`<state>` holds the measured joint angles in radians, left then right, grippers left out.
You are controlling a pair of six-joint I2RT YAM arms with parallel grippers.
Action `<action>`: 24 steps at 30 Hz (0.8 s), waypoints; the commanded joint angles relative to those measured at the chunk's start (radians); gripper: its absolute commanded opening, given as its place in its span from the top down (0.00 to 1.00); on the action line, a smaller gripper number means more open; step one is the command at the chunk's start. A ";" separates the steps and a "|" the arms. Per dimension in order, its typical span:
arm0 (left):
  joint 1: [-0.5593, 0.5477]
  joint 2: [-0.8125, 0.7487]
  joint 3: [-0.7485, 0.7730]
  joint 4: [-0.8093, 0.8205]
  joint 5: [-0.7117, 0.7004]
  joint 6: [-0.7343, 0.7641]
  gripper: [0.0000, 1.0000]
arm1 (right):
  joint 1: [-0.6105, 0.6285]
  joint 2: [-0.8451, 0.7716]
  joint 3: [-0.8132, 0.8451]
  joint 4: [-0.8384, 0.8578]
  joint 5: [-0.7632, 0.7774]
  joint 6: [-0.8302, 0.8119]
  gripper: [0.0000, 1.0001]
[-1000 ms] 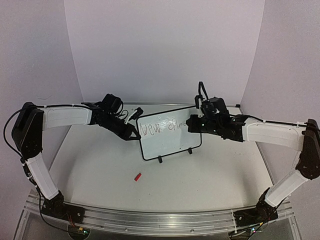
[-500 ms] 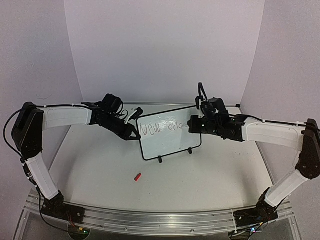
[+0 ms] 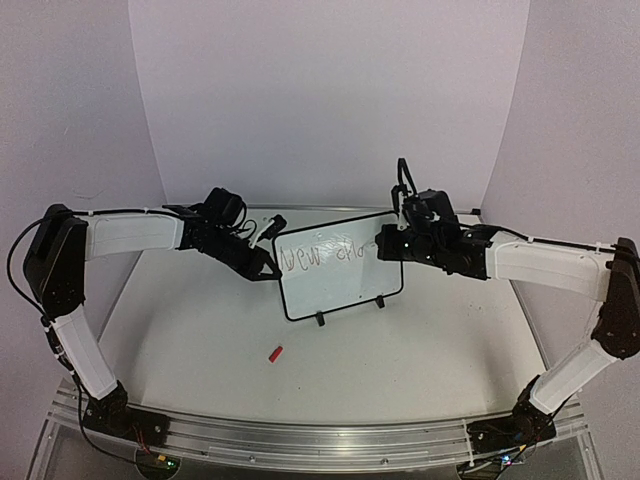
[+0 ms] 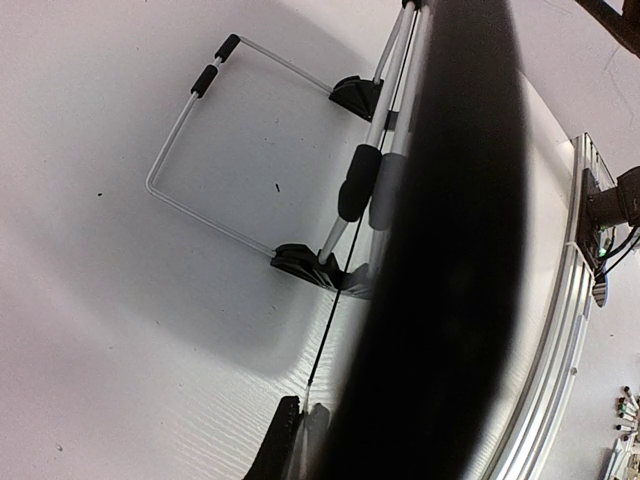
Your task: Write a sentence on the whiteboard
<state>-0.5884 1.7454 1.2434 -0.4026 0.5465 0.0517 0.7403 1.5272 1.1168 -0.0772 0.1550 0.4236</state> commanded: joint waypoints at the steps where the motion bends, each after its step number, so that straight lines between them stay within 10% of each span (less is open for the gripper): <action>1: -0.015 -0.007 0.035 -0.027 -0.031 0.009 1.00 | -0.005 -0.016 0.009 0.019 0.041 -0.001 1.00; 24: -0.015 -0.009 0.035 -0.027 -0.033 0.009 1.00 | -0.005 -0.067 -0.019 0.005 0.079 0.004 1.00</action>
<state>-0.5884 1.7454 1.2438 -0.4026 0.5465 0.0517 0.7403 1.5242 1.0782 -0.0816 0.1786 0.4349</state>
